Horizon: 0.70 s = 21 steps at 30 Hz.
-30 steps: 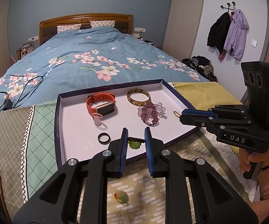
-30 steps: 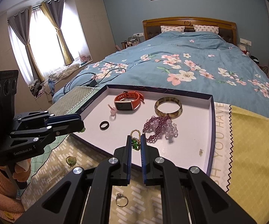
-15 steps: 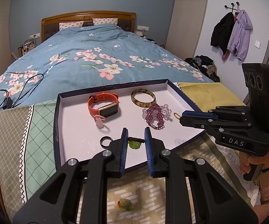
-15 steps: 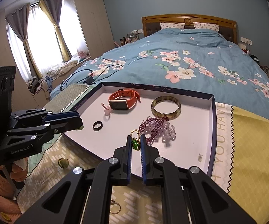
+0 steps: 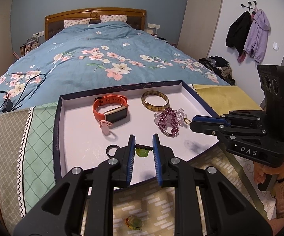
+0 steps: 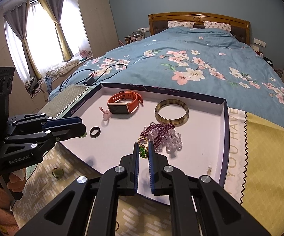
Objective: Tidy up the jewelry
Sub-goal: 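Carry both green-stone rings over the box with both tools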
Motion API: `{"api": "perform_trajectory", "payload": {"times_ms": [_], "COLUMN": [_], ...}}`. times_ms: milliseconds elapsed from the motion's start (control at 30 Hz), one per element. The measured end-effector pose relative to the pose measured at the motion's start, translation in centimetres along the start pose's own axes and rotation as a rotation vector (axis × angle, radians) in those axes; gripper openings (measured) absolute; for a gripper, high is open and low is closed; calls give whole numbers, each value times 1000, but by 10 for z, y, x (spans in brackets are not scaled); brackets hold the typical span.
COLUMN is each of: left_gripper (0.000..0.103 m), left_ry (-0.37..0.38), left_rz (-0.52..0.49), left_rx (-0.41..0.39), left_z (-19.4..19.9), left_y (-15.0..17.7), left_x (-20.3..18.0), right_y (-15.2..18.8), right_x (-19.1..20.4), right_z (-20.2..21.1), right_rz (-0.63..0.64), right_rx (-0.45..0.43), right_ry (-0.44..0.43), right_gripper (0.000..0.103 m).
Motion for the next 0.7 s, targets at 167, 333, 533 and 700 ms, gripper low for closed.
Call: {"api": "perform_trajectory", "payload": {"times_ms": [167, 333, 533, 700], "left_gripper": [18, 18, 18, 18], "left_ry": [-5, -13, -14, -19], "left_rz": [-1, -3, -1, -1], "left_rx": [6, 15, 26, 33], "left_z": [-6, -12, -18, -23], "left_y": [-1, -1, 0, 0], "left_x": [0, 0, 0, 0], "right_y": [-1, -1, 1, 2], "right_x": [-2, -4, -6, -8], "right_z": [-5, -10, -17, -21], "right_rz": [5, 15, 22, 28], "right_rx": [11, 22, 41, 54], "right_ry": [8, 19, 26, 33], "right_gripper": [7, 7, 7, 7]}}
Point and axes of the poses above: each gripper's, at about its wrist camera, not at the fingertips, and z roughly against the way its jaws point, x to its left, y to its underside, the point moved 10 cm from there along -z, roughly the way its jaws point, and after that the axes turned 7 degrees about -y, right-handed, at the moved point
